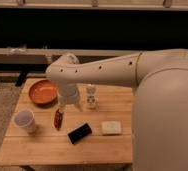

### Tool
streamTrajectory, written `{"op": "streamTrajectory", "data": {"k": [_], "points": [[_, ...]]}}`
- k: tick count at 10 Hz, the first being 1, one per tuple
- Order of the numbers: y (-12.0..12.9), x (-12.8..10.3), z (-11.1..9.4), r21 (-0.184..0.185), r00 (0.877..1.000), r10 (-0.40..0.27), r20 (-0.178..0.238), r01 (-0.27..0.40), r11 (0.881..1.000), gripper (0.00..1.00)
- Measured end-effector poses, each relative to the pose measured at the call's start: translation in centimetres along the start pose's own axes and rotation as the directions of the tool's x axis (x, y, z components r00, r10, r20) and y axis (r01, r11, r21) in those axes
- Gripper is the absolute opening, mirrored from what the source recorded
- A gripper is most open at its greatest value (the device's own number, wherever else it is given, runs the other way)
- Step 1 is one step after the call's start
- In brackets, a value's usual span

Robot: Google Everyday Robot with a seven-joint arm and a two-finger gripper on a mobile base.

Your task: Place the pepper in the ceramic cup

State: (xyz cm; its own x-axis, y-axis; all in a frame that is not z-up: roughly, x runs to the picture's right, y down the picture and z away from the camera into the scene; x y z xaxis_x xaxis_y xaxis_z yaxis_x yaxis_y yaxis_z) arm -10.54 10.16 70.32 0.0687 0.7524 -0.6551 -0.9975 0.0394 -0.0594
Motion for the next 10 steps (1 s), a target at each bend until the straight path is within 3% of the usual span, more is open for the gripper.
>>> {"op": "streamTrajectory", "data": {"k": [7, 10], "points": [[0.0, 0.0, 0.1, 0.005, 1.000, -0.004, -0.004, 0.004, 1.000, 0.65], [2.8, -1.0, 2.3, 0.026, 0.997, -0.072, -0.030, 0.073, 0.997, 0.65]]}}
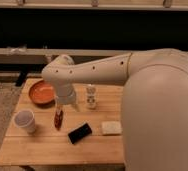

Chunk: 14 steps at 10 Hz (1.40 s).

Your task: Place the pepper in the ceramic cup

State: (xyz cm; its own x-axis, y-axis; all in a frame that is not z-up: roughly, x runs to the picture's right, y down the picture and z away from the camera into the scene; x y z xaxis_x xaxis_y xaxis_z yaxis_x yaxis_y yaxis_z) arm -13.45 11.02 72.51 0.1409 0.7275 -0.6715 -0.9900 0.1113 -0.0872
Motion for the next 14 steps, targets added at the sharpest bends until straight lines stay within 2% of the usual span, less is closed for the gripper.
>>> {"op": "streamTrajectory", "data": {"k": [3, 6, 8, 10, 14], "points": [[4.1, -2.9, 3.6, -0.003, 0.997, -0.074, -0.026, 0.074, 0.997, 0.65], [5.9, -4.9, 6.7, 0.006, 0.994, -0.103, -0.020, 0.103, 0.995, 0.65], [5.6, -6.0, 9.7, 0.012, 0.995, -0.089, -0.040, 0.089, 0.996, 0.65], [5.4, -7.2, 11.4, 0.006, 0.996, -0.068, -0.052, 0.069, 0.998, 0.65], [5.3, -8.6, 12.8, 0.003, 0.997, -0.052, -0.059, 0.052, 0.999, 0.65]]}}
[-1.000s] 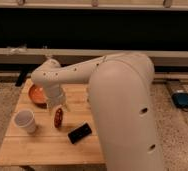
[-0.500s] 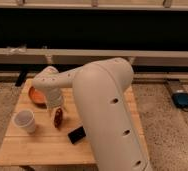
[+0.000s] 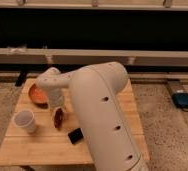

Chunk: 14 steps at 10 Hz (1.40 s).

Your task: Place the pepper in the ceramic cup

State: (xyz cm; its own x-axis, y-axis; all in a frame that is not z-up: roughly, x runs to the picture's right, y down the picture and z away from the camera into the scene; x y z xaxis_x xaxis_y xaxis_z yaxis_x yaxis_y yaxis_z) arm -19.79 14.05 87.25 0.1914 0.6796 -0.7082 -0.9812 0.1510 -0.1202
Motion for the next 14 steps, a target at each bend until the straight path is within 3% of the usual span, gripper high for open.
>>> {"op": "streamTrajectory", "data": {"k": [2, 4, 8, 9, 11, 14], "points": [[0.3, -0.4, 0.4, 0.015, 1.000, 0.006, 0.008, -0.007, 1.000, 0.63], [0.3, -0.6, 0.8, 0.029, 1.000, 0.013, -0.002, -0.013, 0.999, 0.46], [0.1, -0.2, 0.6, 0.042, 0.998, 0.033, -0.061, -0.030, 0.999, 0.06], [0.0, 0.1, -0.3, 0.038, 0.997, 0.033, -0.074, -0.030, 0.999, 0.00], [0.1, 0.7, -2.7, 0.017, 0.997, 0.023, -0.075, -0.022, 1.000, 0.00], [1.4, 2.6, -7.8, -0.035, 0.999, -0.033, -0.039, 0.032, 0.999, 0.00]]}}
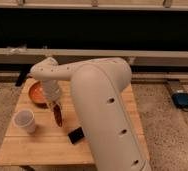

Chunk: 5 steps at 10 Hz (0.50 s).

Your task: Place the pepper in the ceramic cup

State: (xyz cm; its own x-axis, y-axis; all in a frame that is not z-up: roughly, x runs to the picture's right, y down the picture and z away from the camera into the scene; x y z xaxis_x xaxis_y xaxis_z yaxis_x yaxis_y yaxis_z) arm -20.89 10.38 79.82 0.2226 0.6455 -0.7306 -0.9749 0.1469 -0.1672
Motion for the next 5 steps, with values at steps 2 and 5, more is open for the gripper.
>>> {"op": "streamTrajectory", "data": {"k": [2, 5], "points": [[2.2, 2.0, -2.9, -0.045, 0.996, -0.077, 0.049, 0.079, 0.996, 0.00], [7.1, 3.8, -5.9, -0.091, 0.965, -0.231, 0.126, 0.243, 0.966, 0.00]]}}
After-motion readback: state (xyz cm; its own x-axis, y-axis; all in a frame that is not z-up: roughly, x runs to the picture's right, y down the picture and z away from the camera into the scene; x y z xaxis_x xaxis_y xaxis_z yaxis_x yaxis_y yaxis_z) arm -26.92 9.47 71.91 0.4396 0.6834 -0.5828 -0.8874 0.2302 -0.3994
